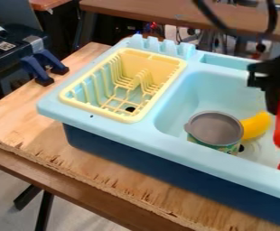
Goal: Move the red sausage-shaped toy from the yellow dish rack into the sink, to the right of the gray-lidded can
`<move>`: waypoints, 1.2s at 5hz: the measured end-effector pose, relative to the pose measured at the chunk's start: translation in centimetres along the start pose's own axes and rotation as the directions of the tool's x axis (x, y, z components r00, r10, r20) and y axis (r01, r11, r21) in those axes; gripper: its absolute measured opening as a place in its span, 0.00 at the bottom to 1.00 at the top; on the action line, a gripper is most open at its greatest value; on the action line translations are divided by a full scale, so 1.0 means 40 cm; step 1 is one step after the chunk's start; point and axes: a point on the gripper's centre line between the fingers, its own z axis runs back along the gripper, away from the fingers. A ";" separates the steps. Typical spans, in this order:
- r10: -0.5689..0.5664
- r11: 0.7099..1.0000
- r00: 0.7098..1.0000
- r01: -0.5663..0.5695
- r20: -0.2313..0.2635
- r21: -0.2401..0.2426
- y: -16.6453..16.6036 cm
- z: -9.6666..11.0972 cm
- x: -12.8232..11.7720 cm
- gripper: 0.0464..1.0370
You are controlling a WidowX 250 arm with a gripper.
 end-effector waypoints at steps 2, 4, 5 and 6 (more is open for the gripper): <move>-0.256 0.967 0.931 0.249 -0.262 -0.059 -0.028 -0.025 -0.034 0.50; -0.288 0.957 0.934 0.273 -0.209 -0.099 -0.017 -0.011 -0.135 0.50; -0.292 0.956 0.929 0.279 -0.229 -0.090 0.007 -0.044 -0.167 0.42; -0.288 0.957 0.935 0.271 -0.207 -0.106 0.014 -0.046 -0.148 0.72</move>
